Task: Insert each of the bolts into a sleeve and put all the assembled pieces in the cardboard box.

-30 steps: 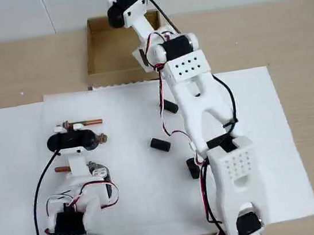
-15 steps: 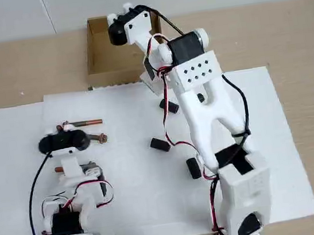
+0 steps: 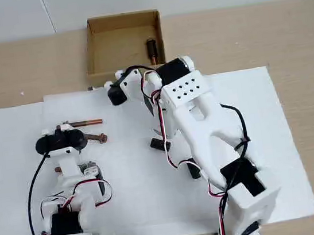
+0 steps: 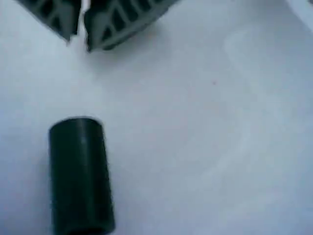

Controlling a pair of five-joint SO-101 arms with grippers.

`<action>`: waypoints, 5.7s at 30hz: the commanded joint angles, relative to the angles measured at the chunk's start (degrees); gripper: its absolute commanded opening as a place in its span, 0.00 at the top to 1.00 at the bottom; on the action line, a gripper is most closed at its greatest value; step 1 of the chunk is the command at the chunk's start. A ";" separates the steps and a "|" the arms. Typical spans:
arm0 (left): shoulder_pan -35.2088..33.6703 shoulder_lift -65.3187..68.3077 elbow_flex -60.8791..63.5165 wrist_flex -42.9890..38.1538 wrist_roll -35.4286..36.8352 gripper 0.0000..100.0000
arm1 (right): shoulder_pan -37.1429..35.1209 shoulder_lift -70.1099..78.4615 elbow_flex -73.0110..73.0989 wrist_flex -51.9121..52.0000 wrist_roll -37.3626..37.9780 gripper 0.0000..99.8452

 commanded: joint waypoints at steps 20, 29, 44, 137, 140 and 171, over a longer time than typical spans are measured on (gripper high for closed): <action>-0.44 -0.44 -0.13 -1.14 -0.53 0.99 | -4.97 -2.95 14.15 -13.85 4.57 0.83; -0.44 -0.44 -0.13 -1.14 -0.53 0.99 | -5.93 -2.42 19.96 -20.88 4.75 0.85; -0.53 -0.44 -0.13 -1.14 -0.53 0.99 | -5.41 7.43 19.96 -24.13 4.75 0.99; -1.93 53.89 -51.65 27.25 -72.70 0.90 | 26.68 -61.49 53.54 -17.01 -2.46 1.00; -5.01 53.89 -48.22 25.49 -77.98 0.90 | 26.68 -61.49 53.54 -17.01 -2.46 1.00; -6.42 78.51 -53.14 12.75 -78.51 0.95 | 26.68 -61.49 53.54 -16.48 -2.46 1.00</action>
